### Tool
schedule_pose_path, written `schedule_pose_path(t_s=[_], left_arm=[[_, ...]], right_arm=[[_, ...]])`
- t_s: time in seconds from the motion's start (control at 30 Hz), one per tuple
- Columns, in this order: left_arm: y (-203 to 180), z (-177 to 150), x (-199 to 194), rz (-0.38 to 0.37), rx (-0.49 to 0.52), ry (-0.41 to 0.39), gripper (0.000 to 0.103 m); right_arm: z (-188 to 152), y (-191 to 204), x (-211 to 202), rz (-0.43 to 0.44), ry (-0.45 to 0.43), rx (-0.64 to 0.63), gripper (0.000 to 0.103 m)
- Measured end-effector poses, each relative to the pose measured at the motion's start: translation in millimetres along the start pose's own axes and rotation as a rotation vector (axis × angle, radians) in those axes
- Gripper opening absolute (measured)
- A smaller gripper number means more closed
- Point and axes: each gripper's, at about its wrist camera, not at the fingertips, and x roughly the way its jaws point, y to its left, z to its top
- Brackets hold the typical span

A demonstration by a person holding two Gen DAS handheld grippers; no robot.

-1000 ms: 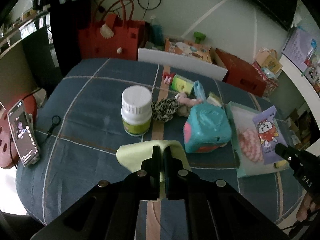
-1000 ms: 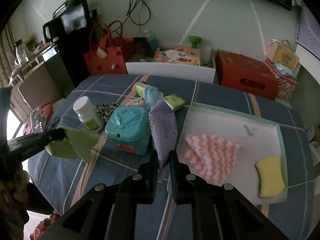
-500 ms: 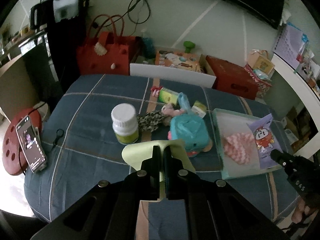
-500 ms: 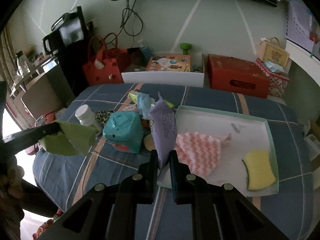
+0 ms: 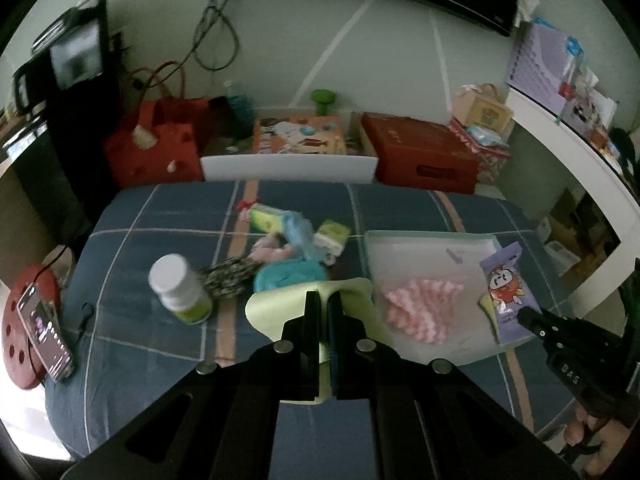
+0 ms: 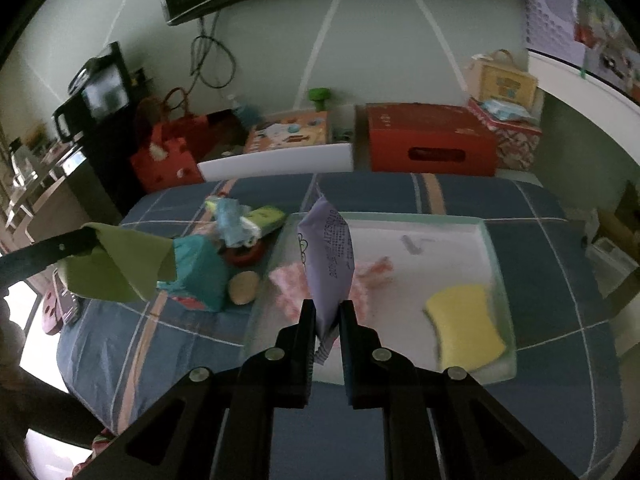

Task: Organize soft objects
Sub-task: 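Carry cloth and packet over the white tray while both tools open to drop them inside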

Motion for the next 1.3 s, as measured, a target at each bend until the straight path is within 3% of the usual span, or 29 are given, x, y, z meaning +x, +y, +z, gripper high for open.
schedule_pose_path(t_s=[0.83,1.3], left_arm=[[-115,51,65,-0.052,0.148,-0.022,0.003],[-137,62,128,-0.059,0.151,0.013,0.003]], right_arm=[[17,-104,35,-0.096,0.033,0.087,0.012],[31,-121,78,-0.131,0.075,0.078,0.012]])
